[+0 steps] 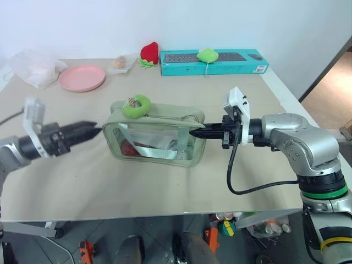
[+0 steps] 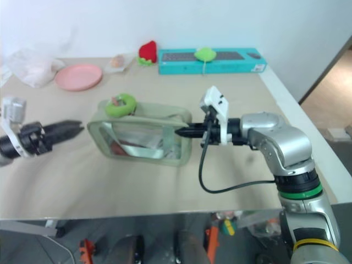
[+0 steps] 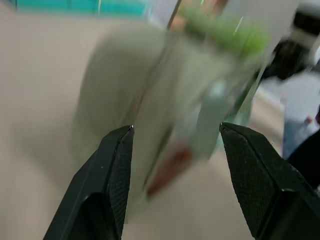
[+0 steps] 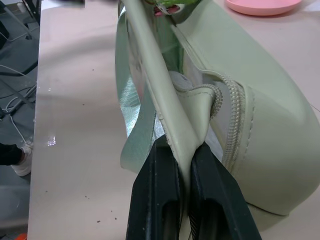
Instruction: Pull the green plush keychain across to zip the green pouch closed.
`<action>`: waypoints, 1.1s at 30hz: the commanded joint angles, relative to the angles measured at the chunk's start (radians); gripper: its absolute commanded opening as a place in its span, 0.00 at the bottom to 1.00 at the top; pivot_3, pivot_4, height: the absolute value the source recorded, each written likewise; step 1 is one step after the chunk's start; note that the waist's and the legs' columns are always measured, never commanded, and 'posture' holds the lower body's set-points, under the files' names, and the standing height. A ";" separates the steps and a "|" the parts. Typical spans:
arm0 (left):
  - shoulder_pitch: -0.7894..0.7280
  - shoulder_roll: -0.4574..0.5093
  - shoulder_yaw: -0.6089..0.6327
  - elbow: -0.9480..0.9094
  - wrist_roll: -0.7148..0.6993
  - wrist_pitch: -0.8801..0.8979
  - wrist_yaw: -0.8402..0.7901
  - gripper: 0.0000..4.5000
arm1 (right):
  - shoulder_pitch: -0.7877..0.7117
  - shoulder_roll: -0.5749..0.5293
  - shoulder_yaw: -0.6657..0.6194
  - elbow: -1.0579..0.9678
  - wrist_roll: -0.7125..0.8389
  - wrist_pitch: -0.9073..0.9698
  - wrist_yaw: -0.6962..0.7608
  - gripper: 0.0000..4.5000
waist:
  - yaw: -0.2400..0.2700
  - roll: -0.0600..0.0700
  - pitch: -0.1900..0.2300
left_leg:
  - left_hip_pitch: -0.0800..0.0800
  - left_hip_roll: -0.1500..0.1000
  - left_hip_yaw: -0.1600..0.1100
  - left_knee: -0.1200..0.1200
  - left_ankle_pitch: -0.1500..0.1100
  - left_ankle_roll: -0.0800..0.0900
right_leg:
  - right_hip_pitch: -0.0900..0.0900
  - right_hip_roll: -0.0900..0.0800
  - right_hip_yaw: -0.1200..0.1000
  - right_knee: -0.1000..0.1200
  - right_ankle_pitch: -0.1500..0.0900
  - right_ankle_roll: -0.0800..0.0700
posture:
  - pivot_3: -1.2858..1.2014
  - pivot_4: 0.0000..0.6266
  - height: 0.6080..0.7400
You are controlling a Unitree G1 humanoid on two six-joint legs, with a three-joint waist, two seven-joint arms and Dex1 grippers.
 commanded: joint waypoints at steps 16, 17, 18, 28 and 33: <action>-0.118 -0.071 -0.076 -0.009 0.034 -0.040 -0.056 0.01 | 0.019 -0.026 -0.054 -0.069 0.037 0.019 -0.003 0.17 | 0.002 0.000 0.000 | 0.000 0.000 0.000 -0.001 0.000 0.000 | -0.001 0.002 0.000 0.000 0.000 0.000 | 0.52 0.24 1.00; -0.123 -0.077 -0.080 -0.013 0.044 -0.048 -0.045 0.00 | 0.025 -0.029 -0.059 -0.077 0.047 0.021 0.006 0.25 | 0.002 0.000 0.000 | 0.000 0.000 0.000 -0.001 0.000 0.000 | 0.000 0.002 0.000 0.000 0.000 0.000 | 0.52 0.24 1.00; -0.129 -0.082 -0.082 -0.017 0.049 -0.050 -0.033 0.00 | 0.033 -0.033 -0.065 -0.090 0.057 0.018 0.016 0.31 | 0.003 0.000 0.000 | 0.000 0.000 0.000 -0.001 0.000 0.000 | 0.000 0.002 0.000 0.000 0.000 0.000 | 0.52 0.24 1.00; -0.157 -0.096 -0.077 -0.038 0.033 -0.025 -0.030 0.00 | -0.061 -0.031 -0.224 -0.120 0.227 0.066 -0.010 0.78 | 0.006 0.000 0.000 | 0.000 -0.001 0.000 0.000 0.000 0.000 | 0.000 0.000 0.001 0.000 0.000 0.001 | 0.52 0.24 1.00; -0.168 -0.116 -0.109 -0.045 0.046 -0.032 -0.028 0.00 | -0.313 0.077 -0.098 -0.015 0.116 -0.037 -0.047 0.78 | -0.001 0.005 0.003 | 0.000 -0.001 0.001 0.000 0.001 0.002 | -0.001 0.001 0.002 0.000 0.003 0.001 | 0.52 0.24 1.00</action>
